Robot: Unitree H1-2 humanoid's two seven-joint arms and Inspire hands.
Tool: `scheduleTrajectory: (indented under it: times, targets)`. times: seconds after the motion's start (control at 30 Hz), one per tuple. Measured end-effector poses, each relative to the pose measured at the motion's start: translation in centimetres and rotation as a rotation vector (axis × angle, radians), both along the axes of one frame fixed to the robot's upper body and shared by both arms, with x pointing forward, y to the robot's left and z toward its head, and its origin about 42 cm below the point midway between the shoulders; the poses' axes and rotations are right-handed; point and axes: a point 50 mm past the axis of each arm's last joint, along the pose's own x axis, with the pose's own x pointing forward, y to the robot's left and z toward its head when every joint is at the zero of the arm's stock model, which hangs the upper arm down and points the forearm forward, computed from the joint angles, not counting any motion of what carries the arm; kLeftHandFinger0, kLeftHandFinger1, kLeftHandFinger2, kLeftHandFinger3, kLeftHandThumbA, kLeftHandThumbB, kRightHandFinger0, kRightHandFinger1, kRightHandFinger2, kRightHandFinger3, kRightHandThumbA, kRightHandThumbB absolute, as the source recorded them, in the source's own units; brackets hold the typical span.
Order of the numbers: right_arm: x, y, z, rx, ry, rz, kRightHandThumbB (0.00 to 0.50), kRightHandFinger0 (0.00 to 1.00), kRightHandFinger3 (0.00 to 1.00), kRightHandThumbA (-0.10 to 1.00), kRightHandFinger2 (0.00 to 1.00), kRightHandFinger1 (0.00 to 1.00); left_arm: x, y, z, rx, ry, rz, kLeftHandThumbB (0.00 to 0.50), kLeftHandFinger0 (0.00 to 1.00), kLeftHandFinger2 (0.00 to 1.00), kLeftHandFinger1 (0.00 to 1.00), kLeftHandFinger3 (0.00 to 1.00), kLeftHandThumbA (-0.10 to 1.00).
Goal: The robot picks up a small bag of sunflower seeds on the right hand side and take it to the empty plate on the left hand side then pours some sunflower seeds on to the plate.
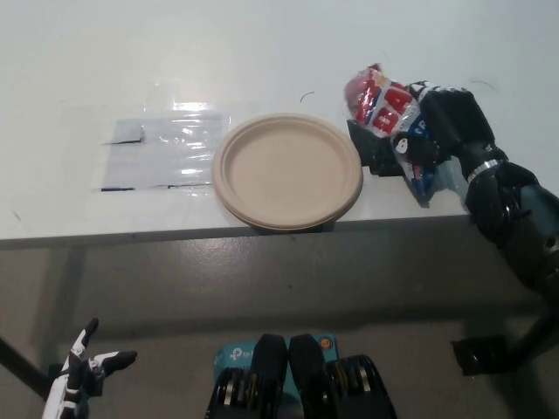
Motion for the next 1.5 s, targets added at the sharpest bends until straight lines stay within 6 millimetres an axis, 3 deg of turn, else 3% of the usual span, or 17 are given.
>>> scheduleTrajectory:
  times: [0.1, 0.23, 0.4, 0.47, 0.53, 0.6, 1.03, 1.07, 1.13, 1.23, 1.3, 1.4, 1.43, 1.5]
  targets:
    - [0.2, 0.7, 0.9, -0.082, -0.032, 0.045, 0.158, 0.0, 0.77, -0.1, 0.87, 0.39, 0.0, 0.0, 0.0, 0.0, -0.002, -0.001, 0.194, 0.79, 0.63, 0.67, 1.0, 1.0]
    - [0.4, 1.4, 1.9, -0.189, -0.073, 0.099, 0.183, 0.0, 0.78, -0.1, 0.91, 0.43, 0.1, 0.0, 0.1, 0.0, -0.004, -0.002, 0.191, 0.79, 0.66, 0.68, 1.0, 1.0]
    - [0.4, 2.3, 2.4, -0.313, -0.122, 0.158, 0.222, 0.0, 0.81, -0.1, 0.88, 0.44, 0.1, 0.0, 0.1, 0.0, -0.004, -0.004, 0.173, 0.85, 0.81, 0.81, 1.0, 1.0]
    - [0.3, 2.6, 2.3, -0.356, -0.13, 0.178, 0.242, 0.0, 0.81, -0.1, 0.87, 0.44, 0.1, 0.0, 0.1, 0.0, -0.005, -0.007, 0.18, 0.86, 0.82, 0.82, 1.0, 1.0]
    - [0.2, 3.0, 2.2, -0.398, -0.137, 0.198, 0.264, 0.0, 0.72, -0.1, 0.83, 0.4, 0.1, 0.0, 0.2, 0.0, -0.007, -0.009, 0.179, 0.87, 0.83, 0.83, 1.0, 1.0]
    - [0.2, 3.2, 2.3, -0.427, -0.145, 0.212, 0.279, 0.0, 0.7, -0.1, 0.82, 0.38, 0.2, 0.0, 0.2, 0.001, -0.009, -0.014, 0.185, 0.88, 0.84, 0.84, 1.0, 1.0]
    - [0.2, 3.6, 2.8, -0.557, -0.195, 0.266, 0.264, 0.0, 0.65, -0.1, 0.8, 0.36, 0.5, 0.3, 0.6, 0.015, -0.02, -0.024, 0.167, 0.86, 0.84, 0.83, 1.0, 1.0]
    - [0.2, 3.6, 2.9, -0.564, -0.195, 0.269, 0.289, 0.0, 0.63, -0.1, 0.78, 0.35, 0.5, 0.3, 0.6, 0.016, -0.02, -0.025, 0.168, 0.86, 0.83, 0.83, 1.0, 1.0]
    - [0.3, 3.5, 3.2, -0.576, -0.192, 0.273, 0.256, 0.0, 0.65, -0.1, 0.77, 0.36, 0.5, 0.3, 0.6, 0.018, -0.021, -0.025, 0.17, 0.86, 0.82, 0.83, 1.0, 1.0]
    - [0.6, 3.4, 4.0, -0.602, -0.173, 0.279, 0.257, 0.0, 0.56, -0.1, 0.64, 0.25, 0.6, 0.3, 0.6, 0.019, -0.021, -0.026, 0.18, 0.86, 0.82, 0.83, 1.0, 1.0]
    - [0.8, 3.4, 4.9, -0.621, -0.159, 0.288, 0.274, 0.0, 0.47, -0.1, 0.54, 0.13, 0.6, 0.3, 0.7, 0.019, -0.022, -0.027, 0.176, 0.86, 0.82, 0.82, 1.0, 1.0]
    - [1.1, 3.9, 6.7, -0.652, -0.15, 0.309, 0.316, 0.0, 0.45, -0.1, 0.52, 0.09, 0.7, 0.3, 0.7, 0.019, -0.024, -0.027, 0.168, 0.86, 0.82, 0.83, 1.0, 1.0]
    - [1.1, 4.1, 7.3, -0.661, -0.149, 0.317, 0.341, 0.0, 0.42, -0.1, 0.48, 0.05, 0.7, 0.3, 0.7, 0.019, -0.026, -0.028, 0.171, 0.86, 0.82, 0.83, 1.0, 1.0]
    - [0.9, 4.7, 8.1, -0.678, -0.152, 0.34, 0.344, 0.0, 0.34, -0.1, 0.43, 0.0, 0.8, 0.3, 0.8, 0.019, -0.027, -0.029, 0.168, 0.86, 0.82, 0.83, 1.0, 1.0]
